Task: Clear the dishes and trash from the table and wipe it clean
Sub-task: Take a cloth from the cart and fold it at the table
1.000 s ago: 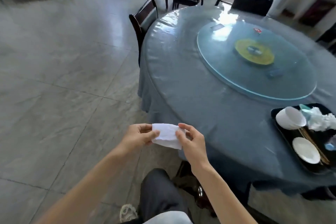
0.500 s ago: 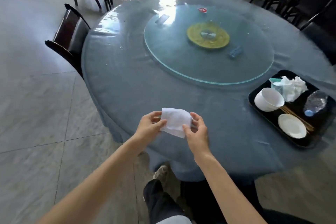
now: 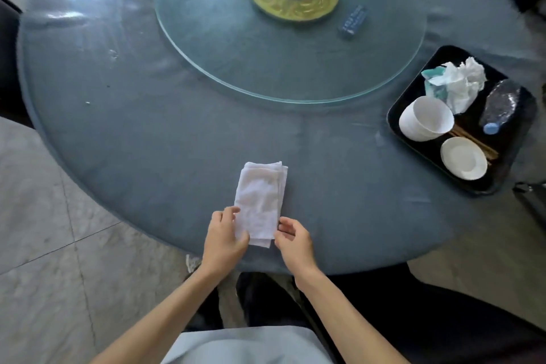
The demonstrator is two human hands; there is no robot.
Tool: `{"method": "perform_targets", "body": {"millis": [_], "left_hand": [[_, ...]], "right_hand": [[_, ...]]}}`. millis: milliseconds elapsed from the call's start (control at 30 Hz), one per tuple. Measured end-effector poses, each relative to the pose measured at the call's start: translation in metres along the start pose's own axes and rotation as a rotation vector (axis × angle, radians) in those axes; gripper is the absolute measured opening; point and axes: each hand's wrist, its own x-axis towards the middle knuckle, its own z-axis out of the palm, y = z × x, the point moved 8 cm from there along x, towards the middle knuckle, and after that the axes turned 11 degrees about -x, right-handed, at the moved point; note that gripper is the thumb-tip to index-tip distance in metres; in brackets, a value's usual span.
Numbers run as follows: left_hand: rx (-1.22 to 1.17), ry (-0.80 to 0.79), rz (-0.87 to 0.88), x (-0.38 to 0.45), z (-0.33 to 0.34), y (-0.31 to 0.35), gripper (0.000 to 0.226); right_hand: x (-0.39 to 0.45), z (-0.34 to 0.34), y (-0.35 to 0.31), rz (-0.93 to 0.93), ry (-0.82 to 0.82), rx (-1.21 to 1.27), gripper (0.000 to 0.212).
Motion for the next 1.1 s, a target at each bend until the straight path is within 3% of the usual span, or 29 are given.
{"method": "perform_targets", "body": {"millis": [233, 367, 433, 533, 633, 833, 1100], "left_hand": [[0.176, -0.241, 0.176, 0.012, 0.045, 0.030, 0.041], [0.101, -0.393, 0.210, 0.015, 0.044, 0.025, 0.058], [0.039, -0.393, 0.212, 0.014, 0.034, 0.023, 0.054], [-0.216, -0.195, 0.166, 0.017, 0.006, 0.020, 0.020], [-0.431, -0.133, 0.060, 0.018, -0.020, 0.011, 0.014], [-0.752, -0.251, -0.135, 0.011, -0.042, 0.003, 0.014], [-0.879, -0.454, -0.239, 0.008, -0.037, 0.005, 0.026]], "right_hand": [[0.003, 0.012, -0.001, 0.130, -0.052, 0.227, 0.019], [0.002, 0.017, -0.008, 0.151, -0.126, 0.321, 0.023], [0.000, 0.023, -0.017, 0.125, -0.183, 0.318, 0.024], [0.001, 0.031, -0.028, 0.081, -0.217, 0.260, 0.028], [0.004, 0.030, -0.038, 0.008, -0.163, 0.214, 0.029], [0.006, 0.038, -0.064, -0.017, -0.116, 0.271, 0.010], [0.011, 0.033, -0.071, -0.028, -0.045, 0.268, 0.019]]}}
